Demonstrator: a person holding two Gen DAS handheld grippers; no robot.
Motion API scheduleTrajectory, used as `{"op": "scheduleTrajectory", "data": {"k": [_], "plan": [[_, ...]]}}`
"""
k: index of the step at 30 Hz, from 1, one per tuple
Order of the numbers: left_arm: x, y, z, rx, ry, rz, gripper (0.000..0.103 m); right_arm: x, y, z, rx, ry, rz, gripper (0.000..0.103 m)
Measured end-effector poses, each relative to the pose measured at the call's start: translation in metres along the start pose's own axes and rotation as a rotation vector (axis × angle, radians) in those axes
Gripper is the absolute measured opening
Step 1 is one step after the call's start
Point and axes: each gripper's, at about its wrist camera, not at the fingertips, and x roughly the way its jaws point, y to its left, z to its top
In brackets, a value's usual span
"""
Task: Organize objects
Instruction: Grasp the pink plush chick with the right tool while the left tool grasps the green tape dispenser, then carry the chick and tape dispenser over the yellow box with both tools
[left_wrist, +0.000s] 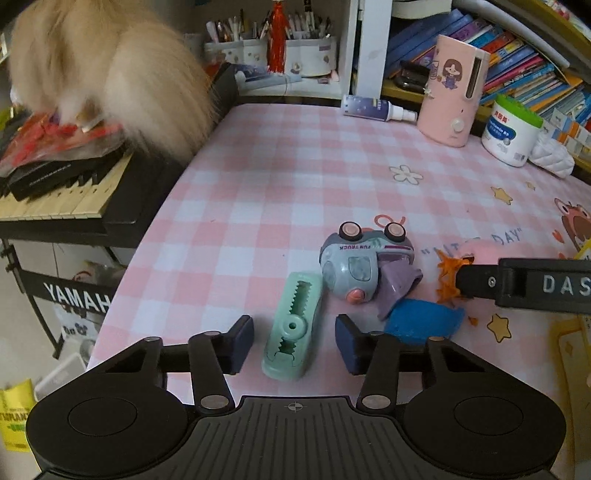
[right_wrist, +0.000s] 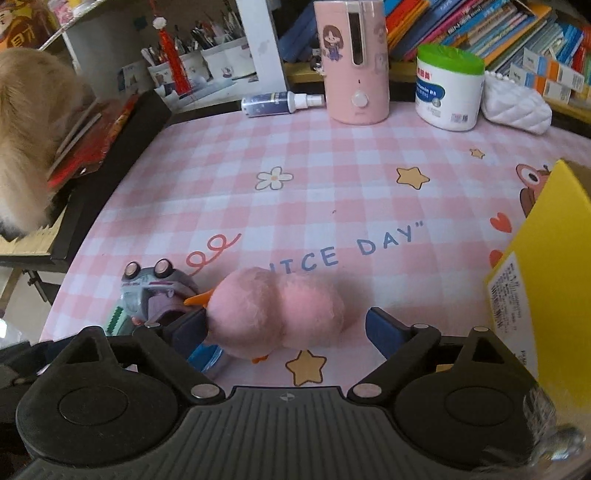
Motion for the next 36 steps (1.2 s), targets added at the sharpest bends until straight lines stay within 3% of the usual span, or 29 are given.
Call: {"op": "scheduleTrajectory", "data": {"k": [3,6,11,21,29,36], "plan": [[-0.002,0.002,0.000,-0.009,-0.002,-0.015,0.023,0.004,-0.004,0.001,0.016,0.004,0.018,0.088],[-0.005,0.005,0.000,-0.036,0.004,-0.033,0.023,0.004,-0.005,0.001,0.018,-0.006,0.064,0.072],[-0.026,0.006,0.000,-0.076,-0.039,-0.059,0.023,-0.009,0.002,0.000,-0.036,-0.034,0.059,0.071],[-0.094,0.004,-0.024,-0.114,-0.124,-0.146,0.023,-0.075,-0.002,-0.020,-0.097,-0.132,0.042,0.071],[-0.145,0.002,-0.060,-0.093,-0.144,-0.218,0.023,-0.134,-0.003,-0.064,-0.175,-0.163,0.019,0.071],[-0.179,-0.001,-0.101,-0.063,-0.150,-0.261,0.023,-0.173,-0.002,-0.117,-0.188,-0.135,-0.010,0.071]]}}
